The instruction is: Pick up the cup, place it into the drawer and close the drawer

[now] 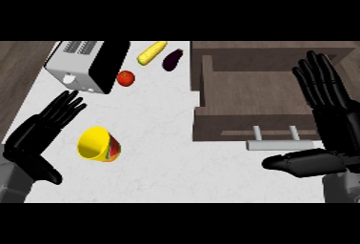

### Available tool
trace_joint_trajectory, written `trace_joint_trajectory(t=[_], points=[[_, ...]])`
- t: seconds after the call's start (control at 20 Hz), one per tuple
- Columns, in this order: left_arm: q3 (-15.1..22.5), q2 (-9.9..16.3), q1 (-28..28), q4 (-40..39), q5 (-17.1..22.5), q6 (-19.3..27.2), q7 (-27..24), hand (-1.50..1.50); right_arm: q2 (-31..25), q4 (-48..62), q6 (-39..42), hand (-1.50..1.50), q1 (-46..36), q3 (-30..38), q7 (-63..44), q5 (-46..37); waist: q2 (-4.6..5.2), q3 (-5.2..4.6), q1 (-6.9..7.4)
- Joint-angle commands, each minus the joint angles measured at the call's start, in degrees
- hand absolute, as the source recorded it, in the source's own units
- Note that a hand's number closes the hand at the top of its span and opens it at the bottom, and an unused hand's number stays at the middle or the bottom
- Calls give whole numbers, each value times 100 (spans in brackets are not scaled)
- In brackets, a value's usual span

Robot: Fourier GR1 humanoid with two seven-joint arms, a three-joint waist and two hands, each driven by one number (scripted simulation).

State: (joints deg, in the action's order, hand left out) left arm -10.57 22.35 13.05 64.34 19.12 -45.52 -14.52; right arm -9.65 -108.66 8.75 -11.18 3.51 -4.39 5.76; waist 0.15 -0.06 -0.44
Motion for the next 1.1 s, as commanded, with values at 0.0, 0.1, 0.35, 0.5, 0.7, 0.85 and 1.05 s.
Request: trace_joint_trajectory(t=[0.0,0.1,0.35,0.5,0.7,0.85,1.05], points=[[26,-109,334,-1025,-995,77,-969,-150,-3,217,-70,-150,-249,37,-38,-138,1,0,3],[-3,32,780,-1885,-1227,138,-1202,-150,-24,-144,-67,-150,-155,56,-215,-51,6,-2,-40],[312,2,822,-2854,-1967,311,-2464,-150,-37,91,-184,-150,-721,161,-487,9,15,-6,-30],[328,152,1007,-3496,-2146,368,-2994,-150,-101,289,107,-150,-319,231,-94,119,25,-8,-62],[485,117,1181,-4077,-2446,724,-3470,-150,-117,25,12,-150,-430,222,-255,65,36,-15,-105],[455,172,1302,-4308,-2390,667,-3681,-150,-164,473,158,-150,-503,299,26,107,68,-22,-133],[561,30,1338,-4579,-2514,911,-3997,-150,-112,182,-8,-150,-705,230,-359,120,73,-30,-172]])
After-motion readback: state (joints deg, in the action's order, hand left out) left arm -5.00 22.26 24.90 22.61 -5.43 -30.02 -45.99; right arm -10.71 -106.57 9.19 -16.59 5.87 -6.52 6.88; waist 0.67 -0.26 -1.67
